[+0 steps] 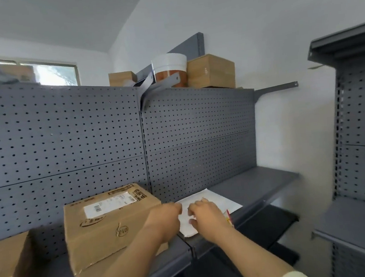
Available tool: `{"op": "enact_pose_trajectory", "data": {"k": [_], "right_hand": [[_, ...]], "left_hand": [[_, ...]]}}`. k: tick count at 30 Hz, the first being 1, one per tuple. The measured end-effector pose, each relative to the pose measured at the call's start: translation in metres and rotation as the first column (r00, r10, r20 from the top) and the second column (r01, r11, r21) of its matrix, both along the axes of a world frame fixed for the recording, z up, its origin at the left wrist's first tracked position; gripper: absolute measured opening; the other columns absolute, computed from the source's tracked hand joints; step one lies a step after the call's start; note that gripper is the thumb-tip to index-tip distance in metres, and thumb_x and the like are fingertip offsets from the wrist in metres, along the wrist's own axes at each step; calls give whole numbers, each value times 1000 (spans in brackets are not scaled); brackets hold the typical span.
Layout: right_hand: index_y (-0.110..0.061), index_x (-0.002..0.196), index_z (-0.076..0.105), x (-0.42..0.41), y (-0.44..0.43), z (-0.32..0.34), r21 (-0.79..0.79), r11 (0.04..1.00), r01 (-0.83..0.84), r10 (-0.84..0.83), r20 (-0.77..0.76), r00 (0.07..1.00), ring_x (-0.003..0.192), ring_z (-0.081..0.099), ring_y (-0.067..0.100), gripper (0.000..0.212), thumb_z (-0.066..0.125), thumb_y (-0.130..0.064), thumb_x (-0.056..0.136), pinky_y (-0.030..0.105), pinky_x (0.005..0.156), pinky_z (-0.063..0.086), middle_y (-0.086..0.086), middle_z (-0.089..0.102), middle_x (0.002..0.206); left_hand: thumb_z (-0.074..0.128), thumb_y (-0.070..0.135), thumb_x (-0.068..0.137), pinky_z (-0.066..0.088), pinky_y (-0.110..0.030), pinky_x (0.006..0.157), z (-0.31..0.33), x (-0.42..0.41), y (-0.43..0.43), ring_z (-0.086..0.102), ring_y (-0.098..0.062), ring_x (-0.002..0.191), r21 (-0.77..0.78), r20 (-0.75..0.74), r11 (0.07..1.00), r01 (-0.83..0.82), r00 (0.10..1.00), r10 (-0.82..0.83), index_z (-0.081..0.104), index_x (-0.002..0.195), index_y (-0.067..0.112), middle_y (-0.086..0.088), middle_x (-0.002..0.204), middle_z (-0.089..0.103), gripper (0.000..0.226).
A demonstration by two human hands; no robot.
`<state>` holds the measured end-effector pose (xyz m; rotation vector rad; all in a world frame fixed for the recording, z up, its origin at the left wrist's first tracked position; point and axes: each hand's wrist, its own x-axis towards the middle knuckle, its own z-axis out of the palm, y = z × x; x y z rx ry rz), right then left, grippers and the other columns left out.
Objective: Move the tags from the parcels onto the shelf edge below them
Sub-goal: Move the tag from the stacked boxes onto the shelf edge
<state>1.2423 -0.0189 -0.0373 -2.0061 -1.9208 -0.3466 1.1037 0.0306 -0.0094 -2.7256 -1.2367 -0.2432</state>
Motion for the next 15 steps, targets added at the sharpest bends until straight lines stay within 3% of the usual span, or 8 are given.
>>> {"op": "enact_pose_trajectory", "data": {"k": [7, 11, 15], "right_hand": [[-16, 119, 57, 93, 5, -21, -45, 973, 225, -229, -106, 968, 112, 53, 23, 24, 52, -19, 95, 34, 94, 46, 6, 61, 121], [-13, 115, 59, 126, 22, -34, -114, 950, 290, -304, -130, 944, 111, 52, 25, 24, 50, -18, 93, 35, 94, 46, 8, 61, 119], [-17, 122, 57, 148, 46, -42, -127, 943, 308, -327, -171, 929, 109, 55, 21, 30, 55, -12, 92, 32, 96, 48, 6, 59, 122]], "left_hand": [[39, 9, 91, 45, -47, 99, -13, 68, 35, 57, -26, 114, -92, -36, 996, 12, 999, -15, 51, 129, 24, -3, 133, 55, 43], [37, 12, 92, 47, -42, 96, -23, 94, 72, 57, -23, 115, -141, -25, 990, -4, 1000, 0, 52, 128, 27, 0, 133, 56, 42], [39, 11, 96, 46, -36, 93, -31, 134, 96, 56, -26, 117, -136, -16, 988, 79, 997, -81, 51, 131, 19, -5, 134, 54, 38]]}}
